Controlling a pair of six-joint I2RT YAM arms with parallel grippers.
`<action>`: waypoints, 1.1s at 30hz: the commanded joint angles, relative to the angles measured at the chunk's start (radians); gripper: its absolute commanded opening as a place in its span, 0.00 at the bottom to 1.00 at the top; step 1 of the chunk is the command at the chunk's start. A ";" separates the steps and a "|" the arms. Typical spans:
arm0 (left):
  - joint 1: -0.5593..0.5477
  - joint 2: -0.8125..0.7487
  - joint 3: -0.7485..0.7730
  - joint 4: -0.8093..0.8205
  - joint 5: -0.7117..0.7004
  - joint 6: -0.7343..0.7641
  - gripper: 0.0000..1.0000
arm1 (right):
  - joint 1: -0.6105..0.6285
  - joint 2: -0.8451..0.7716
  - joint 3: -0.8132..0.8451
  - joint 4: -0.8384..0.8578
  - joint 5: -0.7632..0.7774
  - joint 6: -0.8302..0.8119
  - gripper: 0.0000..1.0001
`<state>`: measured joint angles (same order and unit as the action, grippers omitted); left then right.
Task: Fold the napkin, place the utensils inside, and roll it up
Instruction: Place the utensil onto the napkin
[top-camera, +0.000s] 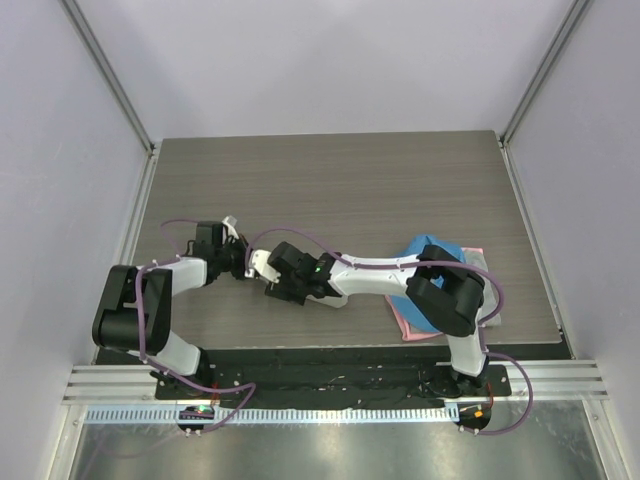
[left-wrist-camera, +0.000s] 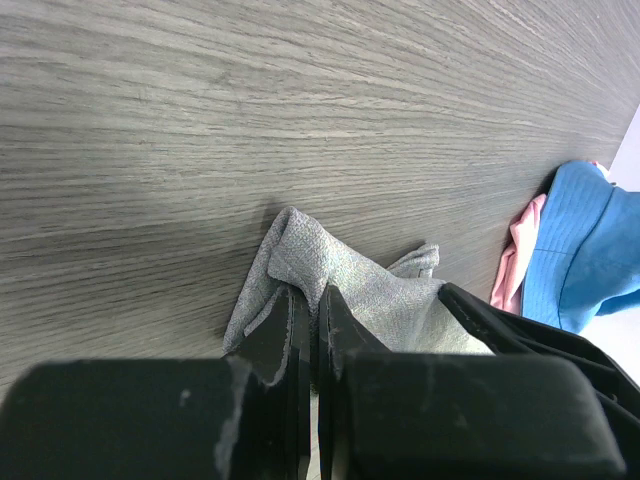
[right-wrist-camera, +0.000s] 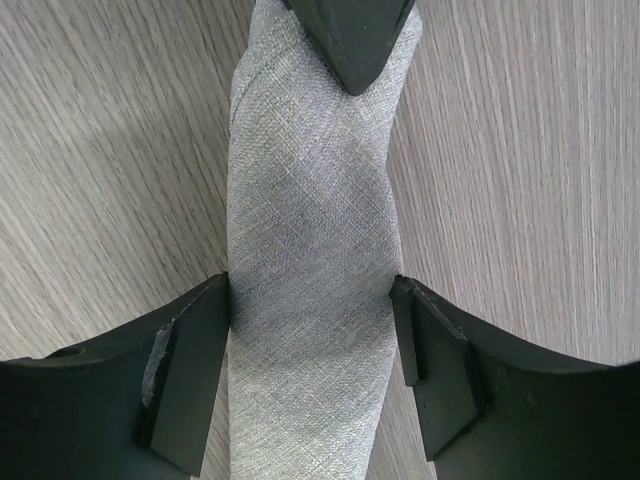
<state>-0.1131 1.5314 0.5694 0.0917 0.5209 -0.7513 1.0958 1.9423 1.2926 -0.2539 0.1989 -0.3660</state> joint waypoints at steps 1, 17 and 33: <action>-0.002 0.015 0.021 -0.024 -0.013 0.024 0.00 | -0.001 0.030 0.016 0.022 0.011 -0.031 0.71; 0.007 -0.108 0.018 -0.065 -0.123 0.046 0.54 | -0.192 0.162 0.201 -0.298 -0.584 0.116 0.38; 0.007 -0.218 -0.091 0.067 -0.027 0.047 0.61 | -0.415 0.395 0.415 -0.423 -1.247 0.334 0.20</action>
<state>-0.1081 1.3258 0.5018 0.0586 0.4309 -0.7052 0.7029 2.2822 1.6608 -0.6270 -0.9009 -0.1158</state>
